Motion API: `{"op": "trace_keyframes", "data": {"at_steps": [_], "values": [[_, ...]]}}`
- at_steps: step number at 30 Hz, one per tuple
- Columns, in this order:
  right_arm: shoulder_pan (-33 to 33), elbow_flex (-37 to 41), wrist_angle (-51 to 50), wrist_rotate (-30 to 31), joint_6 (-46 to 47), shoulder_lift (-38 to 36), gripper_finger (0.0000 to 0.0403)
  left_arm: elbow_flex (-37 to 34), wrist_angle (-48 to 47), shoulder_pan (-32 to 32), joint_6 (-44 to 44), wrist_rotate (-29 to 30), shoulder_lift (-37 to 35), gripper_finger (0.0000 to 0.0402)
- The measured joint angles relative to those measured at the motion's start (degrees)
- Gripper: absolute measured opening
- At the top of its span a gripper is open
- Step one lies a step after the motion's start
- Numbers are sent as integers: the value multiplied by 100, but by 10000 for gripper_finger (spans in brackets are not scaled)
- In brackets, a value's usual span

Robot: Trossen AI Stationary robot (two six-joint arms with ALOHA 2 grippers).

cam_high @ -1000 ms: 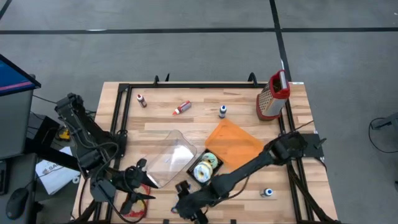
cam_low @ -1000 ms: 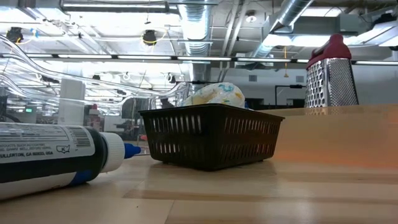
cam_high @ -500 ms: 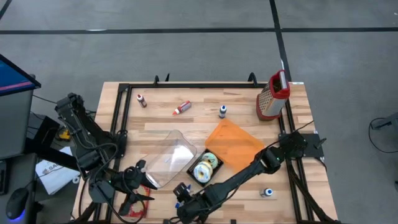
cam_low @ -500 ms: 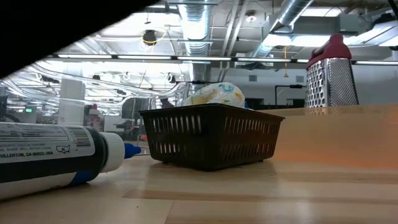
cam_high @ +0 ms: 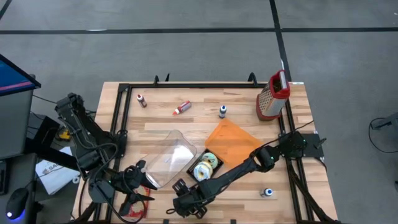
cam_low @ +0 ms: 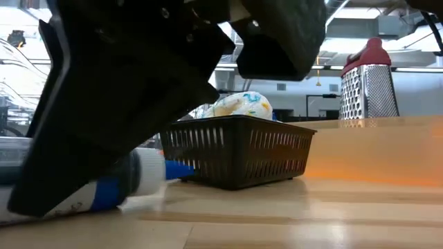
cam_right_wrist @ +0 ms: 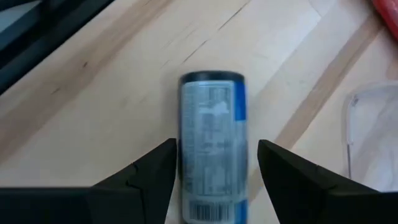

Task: Pick & Place Food Item
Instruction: Put the bottom left blue food coloring bottle into the transparent bin

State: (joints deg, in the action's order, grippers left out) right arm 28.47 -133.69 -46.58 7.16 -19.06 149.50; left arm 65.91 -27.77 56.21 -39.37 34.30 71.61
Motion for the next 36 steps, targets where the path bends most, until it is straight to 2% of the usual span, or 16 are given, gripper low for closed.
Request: {"op": "trace_keyframes", "data": {"at_steps": [7, 17, 22, 24, 27, 29, 31, 33, 36], "values": [[5, 0, -86, -47, 541, 8, 210, 0, 39, 0, -9, 0, 0, 161], [28, -115, 26, -289, 1336, -57, 108, 0, 42, 0, -11, 0, 0, 161], [161, -109, 172, -291, 1559, -490, 99, 0, 39, 0, -11, 25, 0, 161], [227, -116, 163, -97, 1622, -769, 104, 0, 39, 0, -11, 24, 0, 161], [295, -114, 139, 781, 1402, -1258, 108, 0, 35, 0, -10, 88, 0, 161], [187, -122, 216, 1272, 1114, -1478, 108, 0, 31, -2, -4, 200, 0, 161], [-120, -122, 226, 1435, 1029, -1570, 108, 0, 28, -2, 14, 329, 0, 161], [-506, -117, 106, 1453, 1048, -1556, 108, 0, 28, -21, 17, 382, 0, 161], [-1102, -111, -53, 1052, 1052, -1353, 108, 0, 33, -39, 11, 385, 0, 161]]}}
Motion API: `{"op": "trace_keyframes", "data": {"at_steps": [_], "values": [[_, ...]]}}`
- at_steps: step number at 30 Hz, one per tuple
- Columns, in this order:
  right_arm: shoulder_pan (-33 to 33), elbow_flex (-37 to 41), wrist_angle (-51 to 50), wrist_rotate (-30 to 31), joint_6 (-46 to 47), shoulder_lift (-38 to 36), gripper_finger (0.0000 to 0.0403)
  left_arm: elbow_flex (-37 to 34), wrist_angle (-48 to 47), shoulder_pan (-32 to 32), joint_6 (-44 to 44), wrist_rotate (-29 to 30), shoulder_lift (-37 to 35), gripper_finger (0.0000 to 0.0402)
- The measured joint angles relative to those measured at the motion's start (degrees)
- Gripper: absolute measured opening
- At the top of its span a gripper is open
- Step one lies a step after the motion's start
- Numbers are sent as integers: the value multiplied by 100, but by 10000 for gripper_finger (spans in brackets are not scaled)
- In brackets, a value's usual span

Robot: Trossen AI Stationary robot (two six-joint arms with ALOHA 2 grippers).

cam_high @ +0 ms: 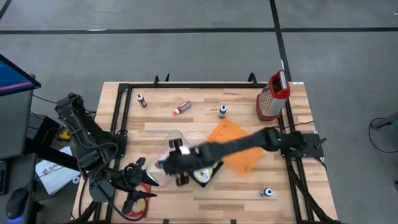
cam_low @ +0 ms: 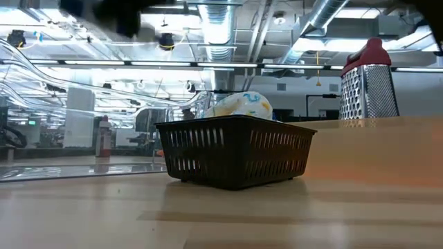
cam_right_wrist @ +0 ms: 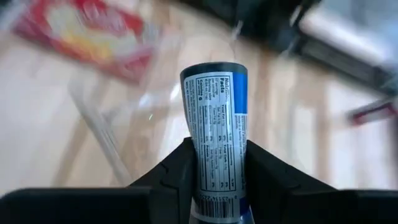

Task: Pick & Place Food Item
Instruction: Put the bottom left blue food coloring bottle into the transparent bin, then put the red food coloring bottle into the transparent bin

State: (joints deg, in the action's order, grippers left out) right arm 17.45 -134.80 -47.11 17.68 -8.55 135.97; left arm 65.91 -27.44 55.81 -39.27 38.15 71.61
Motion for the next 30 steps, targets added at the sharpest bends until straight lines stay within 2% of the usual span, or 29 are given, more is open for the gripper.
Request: {"op": "trace_keyframes", "data": {"at_steps": [6, 8, 13, 22, 26, 30], "values": [[-744, 15, -396, -1439, 216, 402, 108, 0, -33, 15, -154, 0, 0, 161], [-884, 15, -466, -1723, 260, 408, 109, -2, -94, 25, -222, -10, 0, 161], [-974, 13, -452, -1811, 403, 380, 128, -2, -280, 143, -451, -52, 0, 161], [-959, -13, -338, -1818, 717, 347, 219, -7, -1106, 333, -1183, -52, 0, 161], [-926, -17, -311, -1918, 883, 278, 229, -7, -1294, 361, -1273, -50, 0, 161], [-905, -20, -479, -1951, 1160, 53, 223, -7, -1709, 361, -1750, -204, 2, 161]]}}
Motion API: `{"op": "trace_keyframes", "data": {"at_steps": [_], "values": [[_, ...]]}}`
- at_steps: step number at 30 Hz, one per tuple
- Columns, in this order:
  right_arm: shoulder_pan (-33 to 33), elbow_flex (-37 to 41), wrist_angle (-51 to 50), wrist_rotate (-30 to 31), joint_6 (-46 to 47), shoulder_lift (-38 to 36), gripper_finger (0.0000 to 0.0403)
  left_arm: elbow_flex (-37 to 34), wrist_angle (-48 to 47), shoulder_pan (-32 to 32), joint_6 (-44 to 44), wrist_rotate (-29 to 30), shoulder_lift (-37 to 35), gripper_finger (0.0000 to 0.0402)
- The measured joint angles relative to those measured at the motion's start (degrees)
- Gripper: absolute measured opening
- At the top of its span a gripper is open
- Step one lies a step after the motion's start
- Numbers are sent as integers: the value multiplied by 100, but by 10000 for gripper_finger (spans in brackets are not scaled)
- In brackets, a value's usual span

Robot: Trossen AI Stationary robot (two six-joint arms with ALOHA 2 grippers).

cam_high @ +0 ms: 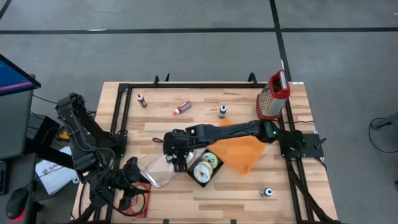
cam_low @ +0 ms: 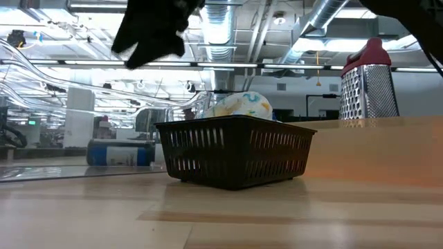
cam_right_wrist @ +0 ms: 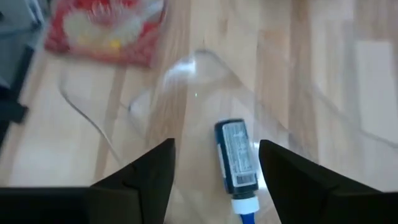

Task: Pick & Place Food Item
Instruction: Put the red food coloring bottle into the transparent bin

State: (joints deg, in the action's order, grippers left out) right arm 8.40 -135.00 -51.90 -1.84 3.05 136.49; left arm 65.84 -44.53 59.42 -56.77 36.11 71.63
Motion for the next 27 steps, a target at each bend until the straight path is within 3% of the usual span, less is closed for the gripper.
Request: {"op": "trace_keyframes", "data": {"at_steps": [3, 8, 22, 27], "values": [[72, 2, 51, 9, 179, -369, 215, -83, -326, 0, -427, -386, 40, 161], [326, -2, 61, 175, 744, -1002, 206, -732, -76, 88, -1225, -1213, 46, 163], [1535, -2, -36, 2184, 1717, -1963, 206, -2138, 262, 225, -5035, -2908, 45, 195], [1964, -2, -108, 2791, 1803, -1966, 205, -2271, 59, 302, -5600, -3063, 31, 201]]}}
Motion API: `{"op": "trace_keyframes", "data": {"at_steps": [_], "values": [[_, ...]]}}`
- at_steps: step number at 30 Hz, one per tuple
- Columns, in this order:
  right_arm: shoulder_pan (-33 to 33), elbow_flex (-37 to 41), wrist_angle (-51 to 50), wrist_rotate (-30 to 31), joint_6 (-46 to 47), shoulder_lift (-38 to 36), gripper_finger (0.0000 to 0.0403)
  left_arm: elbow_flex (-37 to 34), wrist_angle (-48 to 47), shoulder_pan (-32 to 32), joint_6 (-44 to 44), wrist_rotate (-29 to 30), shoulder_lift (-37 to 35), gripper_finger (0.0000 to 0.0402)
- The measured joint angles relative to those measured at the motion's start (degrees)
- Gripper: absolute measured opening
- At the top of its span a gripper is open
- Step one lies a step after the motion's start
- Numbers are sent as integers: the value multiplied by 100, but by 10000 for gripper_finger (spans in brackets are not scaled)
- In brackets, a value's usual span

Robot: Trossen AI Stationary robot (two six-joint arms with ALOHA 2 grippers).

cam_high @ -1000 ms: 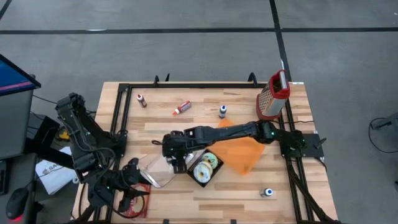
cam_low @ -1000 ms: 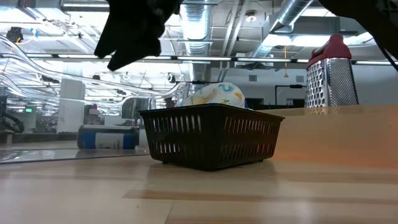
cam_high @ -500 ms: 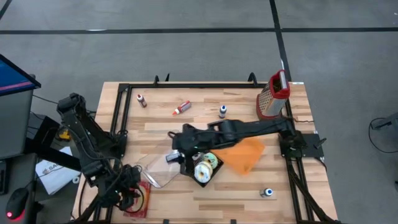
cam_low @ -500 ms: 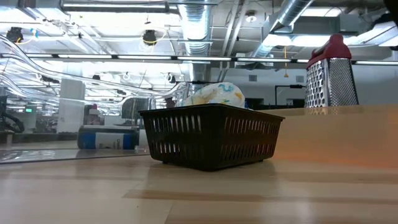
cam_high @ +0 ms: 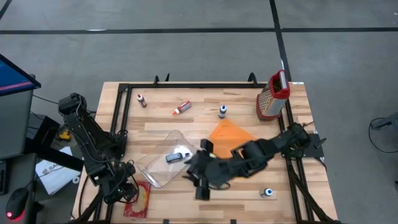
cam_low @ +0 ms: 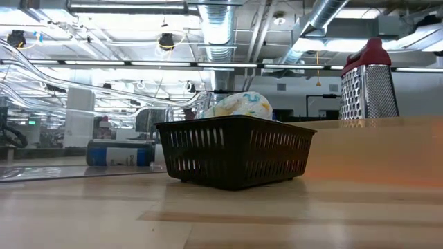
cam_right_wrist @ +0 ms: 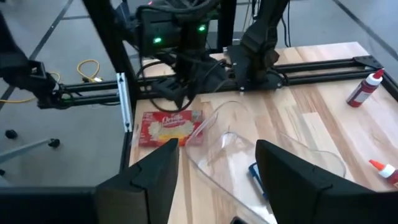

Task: Pick & Place Food Item
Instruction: Put the red food coloring bottle into the transparent bin

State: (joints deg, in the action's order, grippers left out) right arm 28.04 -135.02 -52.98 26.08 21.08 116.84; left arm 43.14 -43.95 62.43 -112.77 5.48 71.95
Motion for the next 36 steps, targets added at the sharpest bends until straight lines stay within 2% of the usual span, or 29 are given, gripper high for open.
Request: {"op": "trace_keyframes", "data": {"at_steps": [3, 5, 7, 10, 15, 18, 21, 24, 26, 28, 31, 34, 36], "values": [[211, 0, -103, 226, 158, 0, 205, -7, 214, -15, 197, 19, -140, 200], [292, 0, -176, 304, 248, 18, 205, -5, 570, -15, 401, 253, -316, 198], [338, 2, -218, 490, 318, 24, 205, -5, 946, 5, 667, 848, -552, 198], [308, 2, -590, 872, 591, 20, 205, 1, 1690, 22, 1401, 2097, -1009, 198], [-99, 2, -2408, 974, 2084, 22, 212, 4, 2544, -202, 3352, 4072, -1880, 198], [-266, 2, -3011, 993, 2740, 22, 219, 56, 2569, -884, 4626, 4499, -2421, 195], [-308, 2, -3011, 993, 2893, -1, 223, 233, 2560, -2047, 5746, 4446, -2788, 187], [-365, 2, -2886, 1065, 3022, -53, 224, 565, 2382, -3404, 6613, 4098, -2991, 174], [-398, 2, -2860, 1200, 3162, -66, 224, 893, 1896, -4375, 6993, 3890, -2973, 165], [-445, 2, -2818, 1281, 3329, -66, 224, 1283, 917, -5379, 7035, 3605, -2826, 157], [-483, 2, -2710, 1297, 3513, -66, 224, 1814, -209, -6952, 7323, 2601, -2349, 154], [-484, 2, -2593, 1420, 3598, -66, 224, 2072, -572, -8242, 8169, 1367, -1763, 164], [-484, 2, -2477, 1495, 3641, -66, 224, 2178, -776, -8889, 8653, 1007, -1355, 176]]}}
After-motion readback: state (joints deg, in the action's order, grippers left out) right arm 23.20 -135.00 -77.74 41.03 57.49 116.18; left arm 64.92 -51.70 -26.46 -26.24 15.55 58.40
